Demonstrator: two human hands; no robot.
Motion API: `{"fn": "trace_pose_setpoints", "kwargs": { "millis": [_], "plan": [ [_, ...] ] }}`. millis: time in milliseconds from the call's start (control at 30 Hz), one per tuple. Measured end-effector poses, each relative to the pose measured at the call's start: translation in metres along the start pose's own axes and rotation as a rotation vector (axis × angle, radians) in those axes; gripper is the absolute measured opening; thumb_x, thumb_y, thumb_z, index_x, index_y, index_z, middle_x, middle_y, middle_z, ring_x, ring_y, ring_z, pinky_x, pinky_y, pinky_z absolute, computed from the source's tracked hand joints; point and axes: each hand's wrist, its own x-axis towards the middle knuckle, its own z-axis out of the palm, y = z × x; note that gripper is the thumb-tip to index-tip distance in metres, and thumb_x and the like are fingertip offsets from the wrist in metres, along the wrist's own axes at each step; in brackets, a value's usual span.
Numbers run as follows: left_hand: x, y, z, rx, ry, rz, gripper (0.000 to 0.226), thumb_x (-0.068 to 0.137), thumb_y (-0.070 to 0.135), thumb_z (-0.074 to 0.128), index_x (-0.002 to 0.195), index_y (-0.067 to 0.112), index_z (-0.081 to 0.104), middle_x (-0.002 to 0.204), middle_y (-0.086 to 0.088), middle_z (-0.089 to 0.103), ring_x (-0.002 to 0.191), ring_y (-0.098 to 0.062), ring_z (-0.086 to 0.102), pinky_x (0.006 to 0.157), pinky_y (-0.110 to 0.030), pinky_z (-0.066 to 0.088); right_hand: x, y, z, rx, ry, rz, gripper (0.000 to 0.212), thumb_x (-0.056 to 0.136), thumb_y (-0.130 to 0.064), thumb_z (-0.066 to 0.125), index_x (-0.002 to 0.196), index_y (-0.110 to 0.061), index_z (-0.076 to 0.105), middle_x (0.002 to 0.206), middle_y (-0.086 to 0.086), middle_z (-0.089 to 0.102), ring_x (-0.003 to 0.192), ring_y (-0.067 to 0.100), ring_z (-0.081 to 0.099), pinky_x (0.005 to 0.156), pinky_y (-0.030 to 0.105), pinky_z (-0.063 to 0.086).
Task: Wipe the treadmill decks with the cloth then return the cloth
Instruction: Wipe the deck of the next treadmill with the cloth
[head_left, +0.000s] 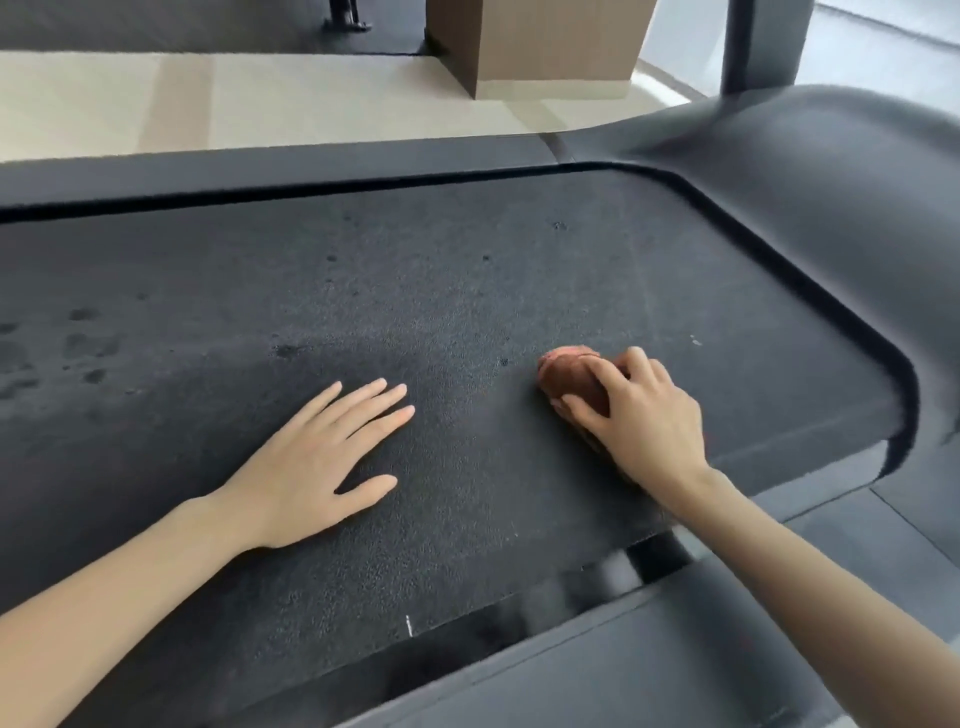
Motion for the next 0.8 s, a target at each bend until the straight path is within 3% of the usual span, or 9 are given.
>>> {"fn": "trace_pose_setpoints", "kwargs": {
  "millis": [100, 167, 400, 533, 600, 800],
  "plan": [
    [0.000, 0.003, -0.002, 0.011, -0.009, 0.001, 0.065, 0.092, 0.061, 0.014, 0.148, 0.029, 0.008, 0.157, 0.011, 0.004, 0.144, -0.005, -0.005, 0.117, -0.034, -0.001, 0.025, 0.016, 0.005, -0.006, -0.006, 0.169, 0.046, 0.087, -0.054, 0.052, 0.118, -0.020, 0.058, 0.103, 0.009, 0.049, 0.098, 0.030, 0.051, 0.061, 0.032, 0.033],
    [0.001, 0.003, -0.003, 0.011, -0.012, -0.002, 0.065, 0.092, 0.061, 0.015, 0.148, 0.029, 0.007, 0.157, 0.011, 0.004, 0.143, -0.005, -0.007, 0.117, -0.034, -0.002, 0.037, 0.001, 0.010, -0.015, -0.002, 0.174, 0.046, 0.088, -0.051, 0.052, 0.116, -0.014, 0.058, 0.106, 0.011, 0.049, 0.100, 0.031, 0.050, 0.062, 0.033, 0.032],
    [0.001, 0.014, 0.002, -0.069, 0.055, -0.137, 0.069, 0.089, 0.059, 0.018, 0.149, 0.025, 0.017, 0.156, 0.013, 0.012, 0.142, 0.000, -0.002, 0.118, -0.032, 0.002, 0.050, -0.085, 0.014, 0.063, -0.035, 0.002, 0.043, 0.092, -0.047, 0.047, 0.117, -0.012, 0.054, 0.116, 0.011, 0.047, 0.105, 0.028, 0.046, 0.070, 0.034, 0.040],
    [-0.002, 0.032, 0.012, -0.066, 0.102, -0.308, 0.074, 0.086, 0.058, 0.010, 0.149, 0.021, 0.014, 0.156, 0.010, 0.007, 0.143, -0.004, -0.003, 0.119, -0.038, 0.005, -0.006, -0.082, 0.002, 0.110, 0.059, -0.206, 0.041, 0.080, -0.049, 0.064, 0.104, -0.015, 0.064, 0.092, 0.009, 0.055, 0.081, 0.028, 0.055, 0.056, 0.031, 0.040],
    [-0.001, 0.037, 0.014, -0.045, 0.104, -0.347, 0.075, 0.086, 0.060, 0.006, 0.149, 0.020, 0.010, 0.157, 0.009, 0.003, 0.143, -0.006, -0.006, 0.119, -0.040, 0.004, -0.015, -0.058, 0.001, 0.100, 0.079, -0.226, 0.041, 0.077, -0.052, 0.065, 0.103, -0.020, 0.066, 0.086, 0.007, 0.055, 0.077, 0.027, 0.056, 0.052, 0.030, 0.043],
    [0.001, 0.038, 0.011, -0.079, 0.104, -0.354, 0.075, 0.086, 0.060, 0.012, 0.148, 0.019, 0.023, 0.156, 0.007, 0.016, 0.144, -0.008, 0.005, 0.118, -0.042, 0.008, 0.058, -0.012, 0.011, -0.052, -0.038, 0.189, 0.048, 0.088, -0.053, 0.052, 0.121, -0.018, 0.056, 0.110, 0.012, 0.050, 0.106, 0.032, 0.049, 0.073, 0.039, 0.045]
  ]
}}
